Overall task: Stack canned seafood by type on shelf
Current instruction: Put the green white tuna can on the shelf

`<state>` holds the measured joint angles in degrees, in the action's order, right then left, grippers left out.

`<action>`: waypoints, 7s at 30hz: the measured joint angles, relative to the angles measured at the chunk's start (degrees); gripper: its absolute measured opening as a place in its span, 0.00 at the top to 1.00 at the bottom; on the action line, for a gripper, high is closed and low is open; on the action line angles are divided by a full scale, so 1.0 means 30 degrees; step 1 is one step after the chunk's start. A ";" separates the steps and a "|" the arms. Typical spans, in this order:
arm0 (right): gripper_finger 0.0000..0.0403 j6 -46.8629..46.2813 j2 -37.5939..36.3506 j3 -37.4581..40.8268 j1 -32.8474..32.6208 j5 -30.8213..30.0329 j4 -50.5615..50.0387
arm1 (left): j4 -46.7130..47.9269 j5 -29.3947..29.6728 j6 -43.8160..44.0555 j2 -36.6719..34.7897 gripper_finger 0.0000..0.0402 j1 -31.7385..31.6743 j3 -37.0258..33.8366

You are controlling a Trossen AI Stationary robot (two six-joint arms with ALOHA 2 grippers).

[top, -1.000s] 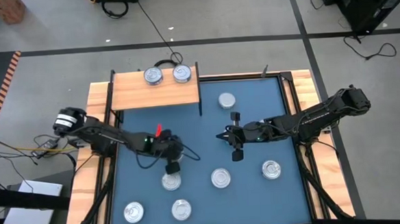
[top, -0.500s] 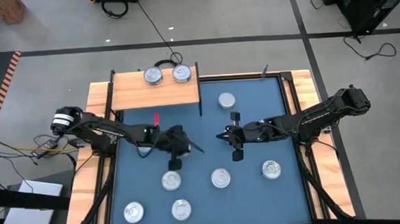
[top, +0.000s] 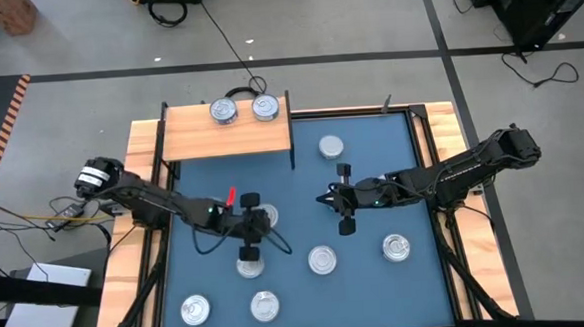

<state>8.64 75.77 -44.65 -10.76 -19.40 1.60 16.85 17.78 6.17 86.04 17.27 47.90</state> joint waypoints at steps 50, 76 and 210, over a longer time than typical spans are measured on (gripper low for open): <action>0.91 0.0006 0.0000 0.0008 0.0000 0.0000 0.0015 | 0.2722 0.0164 -0.1858 0.2353 1.00 -0.0007 0.1873; 0.52 0.2865 0.7168 -0.0407 -0.0393 -0.0129 0.6003 | 0.3364 -0.1661 -0.0452 0.2289 1.00 -0.2626 0.4102; 0.62 0.7621 1.2837 -0.5711 0.1058 -0.0634 0.5465 | 0.0695 -0.1668 0.0678 0.1042 1.00 -0.2922 0.2856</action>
<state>31.51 114.28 -61.78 -7.59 -21.30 18.00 18.93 12.78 8.21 89.17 8.51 56.47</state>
